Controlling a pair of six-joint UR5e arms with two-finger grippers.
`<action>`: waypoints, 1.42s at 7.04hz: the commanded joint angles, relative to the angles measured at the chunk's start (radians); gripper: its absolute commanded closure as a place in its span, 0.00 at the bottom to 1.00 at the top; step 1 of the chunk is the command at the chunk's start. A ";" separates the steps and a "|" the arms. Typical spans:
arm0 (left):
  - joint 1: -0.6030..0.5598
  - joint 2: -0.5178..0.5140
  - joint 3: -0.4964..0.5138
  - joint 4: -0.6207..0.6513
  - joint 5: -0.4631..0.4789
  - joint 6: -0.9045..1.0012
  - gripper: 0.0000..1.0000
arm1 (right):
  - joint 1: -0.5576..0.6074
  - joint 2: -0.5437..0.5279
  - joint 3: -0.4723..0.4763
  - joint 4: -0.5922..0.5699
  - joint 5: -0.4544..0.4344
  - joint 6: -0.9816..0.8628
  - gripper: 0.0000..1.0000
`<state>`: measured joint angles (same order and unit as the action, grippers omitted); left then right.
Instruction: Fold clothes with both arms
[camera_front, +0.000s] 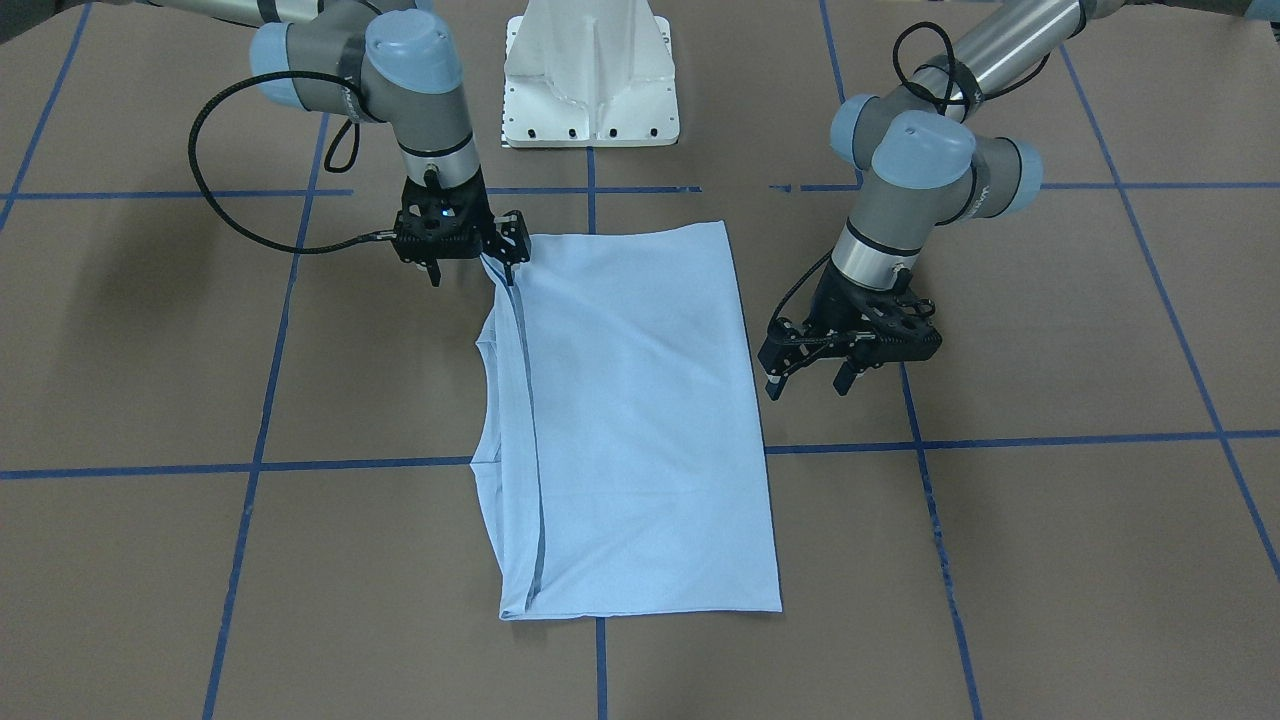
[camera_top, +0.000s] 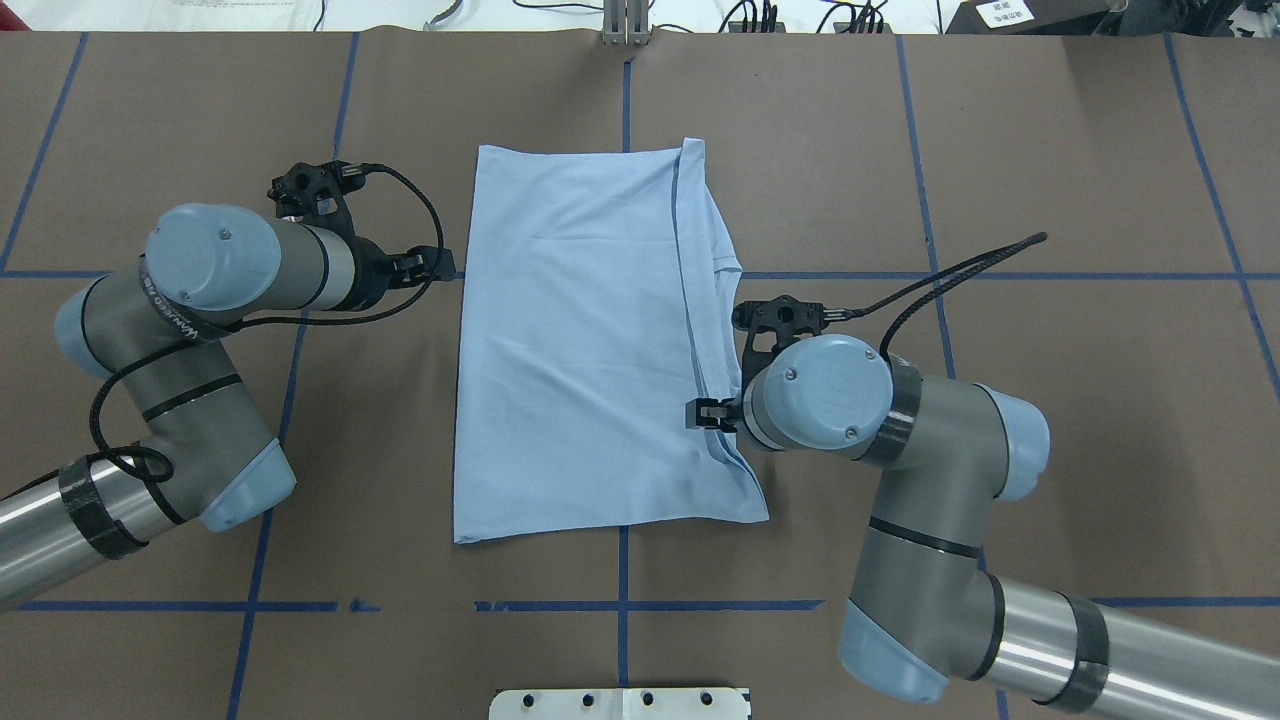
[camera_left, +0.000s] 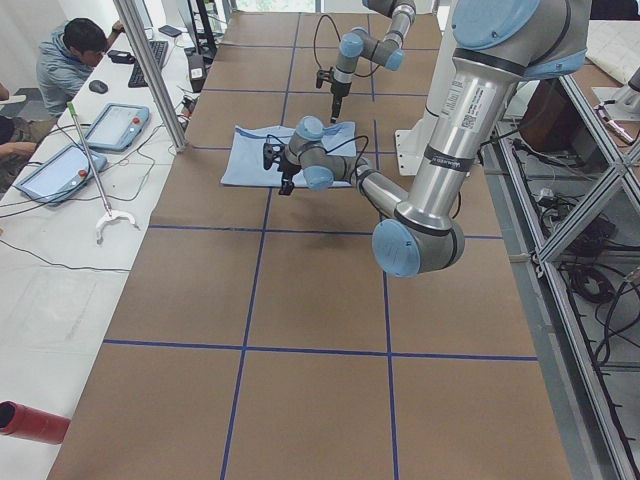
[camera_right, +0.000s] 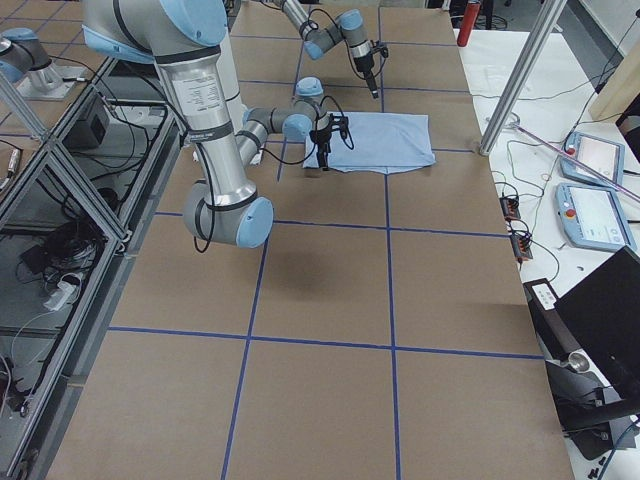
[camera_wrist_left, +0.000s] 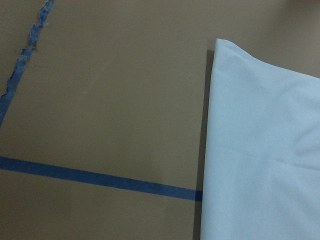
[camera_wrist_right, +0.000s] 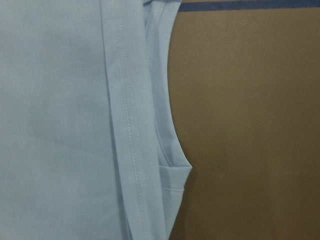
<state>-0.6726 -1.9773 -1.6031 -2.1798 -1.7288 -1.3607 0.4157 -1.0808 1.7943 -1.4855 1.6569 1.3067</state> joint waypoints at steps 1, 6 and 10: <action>0.001 0.000 0.000 0.000 0.000 0.000 0.00 | 0.014 0.050 -0.079 0.001 0.000 -0.069 0.00; 0.001 0.000 0.002 0.000 0.000 0.000 0.00 | 0.014 0.051 -0.110 -0.004 0.006 -0.106 0.00; 0.001 -0.002 0.002 0.000 0.000 0.000 0.00 | 0.014 0.048 -0.121 -0.009 0.009 -0.116 0.00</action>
<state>-0.6719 -1.9783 -1.6015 -2.1798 -1.7288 -1.3606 0.4295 -1.0311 1.6744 -1.4924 1.6653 1.1984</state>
